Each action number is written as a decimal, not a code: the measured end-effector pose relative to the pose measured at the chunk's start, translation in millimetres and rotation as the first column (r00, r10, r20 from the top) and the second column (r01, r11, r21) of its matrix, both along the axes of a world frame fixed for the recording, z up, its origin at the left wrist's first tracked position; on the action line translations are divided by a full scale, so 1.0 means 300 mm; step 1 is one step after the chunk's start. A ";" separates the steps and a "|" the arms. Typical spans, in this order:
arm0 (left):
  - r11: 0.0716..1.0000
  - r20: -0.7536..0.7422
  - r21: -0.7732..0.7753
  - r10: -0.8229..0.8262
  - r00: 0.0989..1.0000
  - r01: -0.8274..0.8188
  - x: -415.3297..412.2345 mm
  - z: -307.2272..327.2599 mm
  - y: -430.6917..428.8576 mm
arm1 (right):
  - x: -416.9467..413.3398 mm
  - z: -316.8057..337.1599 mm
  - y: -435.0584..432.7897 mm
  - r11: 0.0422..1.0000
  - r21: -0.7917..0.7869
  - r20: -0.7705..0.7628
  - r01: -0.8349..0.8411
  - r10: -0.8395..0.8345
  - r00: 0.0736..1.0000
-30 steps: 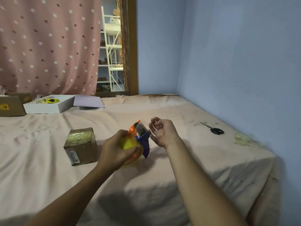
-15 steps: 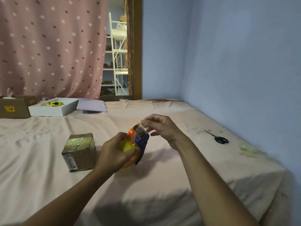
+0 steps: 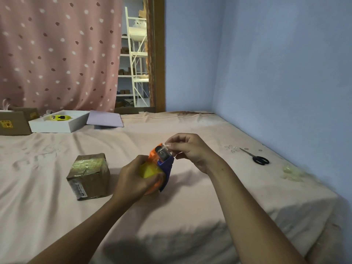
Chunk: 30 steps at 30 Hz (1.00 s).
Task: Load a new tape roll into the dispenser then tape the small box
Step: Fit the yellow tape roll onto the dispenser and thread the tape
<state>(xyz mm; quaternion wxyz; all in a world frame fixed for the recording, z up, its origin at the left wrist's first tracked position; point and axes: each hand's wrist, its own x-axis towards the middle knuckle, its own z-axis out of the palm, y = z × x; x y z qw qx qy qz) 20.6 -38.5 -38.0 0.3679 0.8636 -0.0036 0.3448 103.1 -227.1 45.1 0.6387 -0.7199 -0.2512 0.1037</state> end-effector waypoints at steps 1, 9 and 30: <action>1.000 0.006 -0.006 -0.007 1.000 0.007 0.000 -0.001 0.003 | 0.006 -0.009 0.001 1.000 0.027 -0.024 -0.002 0.003 1.000; 0.995 0.048 -0.072 -0.064 0.997 0.067 -0.020 0.005 0.019 | 0.005 -0.062 0.029 0.998 0.052 -0.031 -0.029 0.031 0.999; 0.720 -0.030 -0.672 -0.263 0.964 0.175 -0.073 0.137 0.109 | -0.066 -0.097 0.228 0.976 -0.078 -0.007 -0.201 0.201 0.980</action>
